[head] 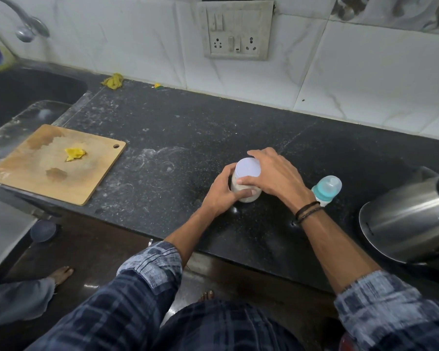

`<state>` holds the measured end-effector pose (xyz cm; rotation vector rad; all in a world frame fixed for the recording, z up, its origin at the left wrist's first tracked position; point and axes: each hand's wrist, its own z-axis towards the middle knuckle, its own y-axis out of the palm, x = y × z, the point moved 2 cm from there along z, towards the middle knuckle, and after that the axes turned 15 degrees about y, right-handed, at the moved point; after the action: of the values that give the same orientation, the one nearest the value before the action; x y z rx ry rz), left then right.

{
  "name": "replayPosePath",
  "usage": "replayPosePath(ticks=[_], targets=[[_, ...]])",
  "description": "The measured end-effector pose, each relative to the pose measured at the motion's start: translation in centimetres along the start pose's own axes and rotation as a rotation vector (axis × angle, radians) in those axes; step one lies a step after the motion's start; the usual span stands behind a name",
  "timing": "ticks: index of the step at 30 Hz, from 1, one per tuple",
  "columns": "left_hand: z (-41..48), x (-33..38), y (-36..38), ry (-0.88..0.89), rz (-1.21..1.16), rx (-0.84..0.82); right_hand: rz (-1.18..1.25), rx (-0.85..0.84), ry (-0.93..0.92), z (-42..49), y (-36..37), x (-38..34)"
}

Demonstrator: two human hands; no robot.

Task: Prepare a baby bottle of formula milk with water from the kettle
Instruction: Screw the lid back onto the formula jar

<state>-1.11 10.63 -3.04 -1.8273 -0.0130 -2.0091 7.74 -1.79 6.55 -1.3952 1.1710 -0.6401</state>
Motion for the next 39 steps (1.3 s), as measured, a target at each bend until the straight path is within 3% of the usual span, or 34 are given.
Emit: replayPosePath(ticks=[12, 18, 25, 31, 39], targets=[[0.1, -0.5, 0.1, 0.004, 0.012, -0.002, -0.114, 0.149, 0.032, -1.3, -1.8, -0.2], [-0.1, 0.2, 0.0, 0.003, 0.024, 0.001, -0.016, -0.023, -0.052, -1.2, -1.3, -1.0], [-0.1, 0.4, 0.0, 0.015, 0.017, -0.017, -0.084, 0.059, 0.026, -0.7, -0.4, -0.6], [-0.1, -0.2, -0.1, 0.029, -0.018, -0.001, -0.023, -0.009, -0.031, -0.8, -0.1, -0.9], [0.3, -0.7, 0.2, 0.089, -0.054, -0.018, -0.018, 0.024, 0.071, -1.0, 0.6, -0.9]])
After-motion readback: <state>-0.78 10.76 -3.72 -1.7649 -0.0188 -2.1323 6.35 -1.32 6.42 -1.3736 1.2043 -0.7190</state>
